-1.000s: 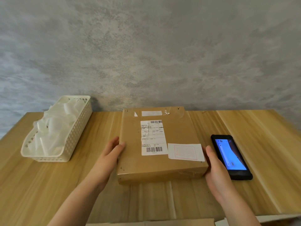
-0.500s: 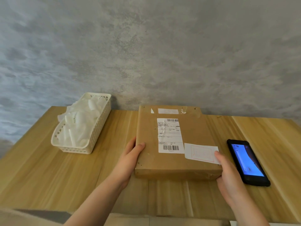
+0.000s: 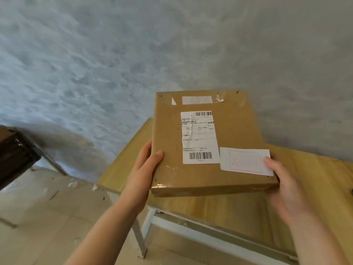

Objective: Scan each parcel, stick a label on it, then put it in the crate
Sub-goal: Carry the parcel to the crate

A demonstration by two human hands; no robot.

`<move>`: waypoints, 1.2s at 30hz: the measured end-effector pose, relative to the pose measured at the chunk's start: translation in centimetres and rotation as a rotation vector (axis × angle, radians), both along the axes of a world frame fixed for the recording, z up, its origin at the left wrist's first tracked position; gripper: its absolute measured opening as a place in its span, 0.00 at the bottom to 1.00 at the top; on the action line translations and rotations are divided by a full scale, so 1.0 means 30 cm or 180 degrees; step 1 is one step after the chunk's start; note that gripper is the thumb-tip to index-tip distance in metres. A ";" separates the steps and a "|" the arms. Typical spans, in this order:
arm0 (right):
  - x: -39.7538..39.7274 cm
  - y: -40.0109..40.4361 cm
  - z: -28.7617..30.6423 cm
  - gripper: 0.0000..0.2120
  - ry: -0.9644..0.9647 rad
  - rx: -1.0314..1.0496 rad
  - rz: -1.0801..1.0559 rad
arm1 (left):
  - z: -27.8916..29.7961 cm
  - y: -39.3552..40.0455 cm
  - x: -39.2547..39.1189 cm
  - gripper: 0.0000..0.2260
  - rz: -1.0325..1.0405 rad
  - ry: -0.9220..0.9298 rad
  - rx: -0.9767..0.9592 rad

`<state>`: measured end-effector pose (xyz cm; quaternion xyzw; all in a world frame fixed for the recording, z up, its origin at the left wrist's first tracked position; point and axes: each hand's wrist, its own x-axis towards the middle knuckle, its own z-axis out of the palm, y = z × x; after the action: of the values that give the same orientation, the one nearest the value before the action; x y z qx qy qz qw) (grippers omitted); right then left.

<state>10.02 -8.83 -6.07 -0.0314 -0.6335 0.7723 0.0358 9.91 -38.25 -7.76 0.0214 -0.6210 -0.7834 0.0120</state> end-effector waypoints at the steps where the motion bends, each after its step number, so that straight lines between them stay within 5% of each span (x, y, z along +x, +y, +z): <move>1: -0.003 -0.087 0.006 0.14 0.0022 0.0046 0.0155 | 0.002 -0.087 0.028 0.21 0.0132 -0.0021 0.0015; 9: -0.008 -0.800 -0.031 0.15 -0.0111 -0.0071 0.1388 | -0.045 -0.728 0.315 0.27 0.0944 -0.0758 0.0603; 15: -0.073 -1.261 -0.143 0.23 -0.0631 0.0133 0.2390 | -0.133 -1.075 0.468 0.18 0.1750 -0.1219 0.1019; 18: -0.127 -1.461 -0.227 0.19 -0.0799 0.0388 0.2615 | -0.187 -1.215 0.495 0.18 0.2125 -0.1295 0.1165; 32: -0.675 -2.527 -0.412 0.19 -0.1178 0.0691 0.3573 | -0.320 -2.029 0.151 0.20 0.3111 -0.1212 0.1395; 36: -0.808 -2.798 -0.412 0.30 -0.1140 0.0710 0.3794 | -0.332 -2.270 0.049 0.19 0.3187 -0.1269 0.1419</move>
<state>-14.22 -92.76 -18.44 0.2020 -0.6150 0.5717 -0.5041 11.38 -106.36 -17.73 0.4614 -0.3456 -0.7749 0.2591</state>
